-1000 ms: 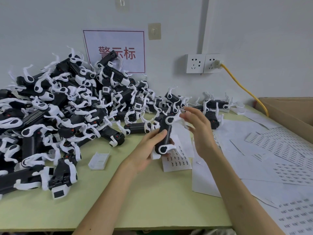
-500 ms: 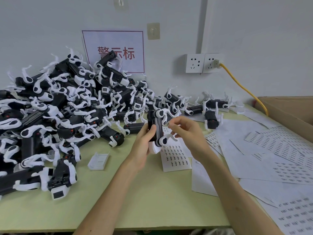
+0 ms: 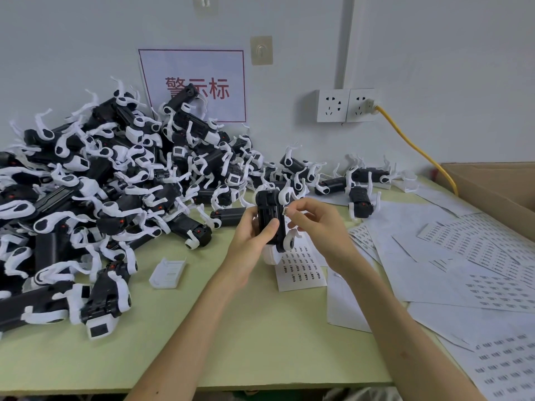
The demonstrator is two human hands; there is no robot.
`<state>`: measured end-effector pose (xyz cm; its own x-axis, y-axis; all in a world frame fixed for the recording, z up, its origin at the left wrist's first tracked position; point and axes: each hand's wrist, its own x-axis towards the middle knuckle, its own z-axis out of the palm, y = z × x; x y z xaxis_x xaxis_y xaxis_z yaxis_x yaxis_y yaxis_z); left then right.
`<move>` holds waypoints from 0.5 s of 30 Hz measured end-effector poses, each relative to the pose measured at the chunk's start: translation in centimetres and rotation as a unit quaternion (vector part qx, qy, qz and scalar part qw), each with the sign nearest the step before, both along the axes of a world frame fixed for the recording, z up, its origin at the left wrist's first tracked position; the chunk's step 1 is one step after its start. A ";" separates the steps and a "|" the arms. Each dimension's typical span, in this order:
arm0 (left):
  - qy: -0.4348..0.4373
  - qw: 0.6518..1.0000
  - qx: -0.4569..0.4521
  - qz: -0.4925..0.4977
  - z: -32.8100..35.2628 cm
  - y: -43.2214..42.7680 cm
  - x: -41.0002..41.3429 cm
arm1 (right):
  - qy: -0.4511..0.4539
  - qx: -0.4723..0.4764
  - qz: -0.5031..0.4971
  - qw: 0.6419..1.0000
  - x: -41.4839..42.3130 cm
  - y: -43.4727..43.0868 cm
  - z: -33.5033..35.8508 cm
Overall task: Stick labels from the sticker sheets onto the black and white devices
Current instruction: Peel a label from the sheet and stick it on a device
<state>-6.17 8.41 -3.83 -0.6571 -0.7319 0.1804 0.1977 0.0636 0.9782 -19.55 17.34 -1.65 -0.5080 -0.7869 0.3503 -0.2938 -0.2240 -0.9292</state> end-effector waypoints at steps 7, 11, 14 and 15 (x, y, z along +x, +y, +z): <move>-0.008 0.999 -0.037 0.004 -0.3 -0.3 -0.2 | 0.008 -0.001 -0.001 1.000 0.0 0.0 -0.1; -0.011 0.998 -0.055 0.011 -0.6 -0.5 -0.2 | 0.019 -0.009 -0.011 1.000 0.1 -0.1 -0.2; -0.012 0.997 -0.070 0.015 -0.7 -0.6 -0.2 | 0.031 -0.011 -0.021 0.999 0.2 0.0 -0.2; -0.012 0.997 -0.076 0.018 -0.8 -0.6 -0.2 | 0.035 -0.012 -0.029 0.999 0.2 0.0 -0.2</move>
<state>-6.39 7.82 -4.59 -0.6368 -0.7202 0.2754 0.1699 0.2173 0.9612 -19.31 17.33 -1.81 -0.5265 -0.7471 0.4058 -0.3712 -0.2273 -0.9003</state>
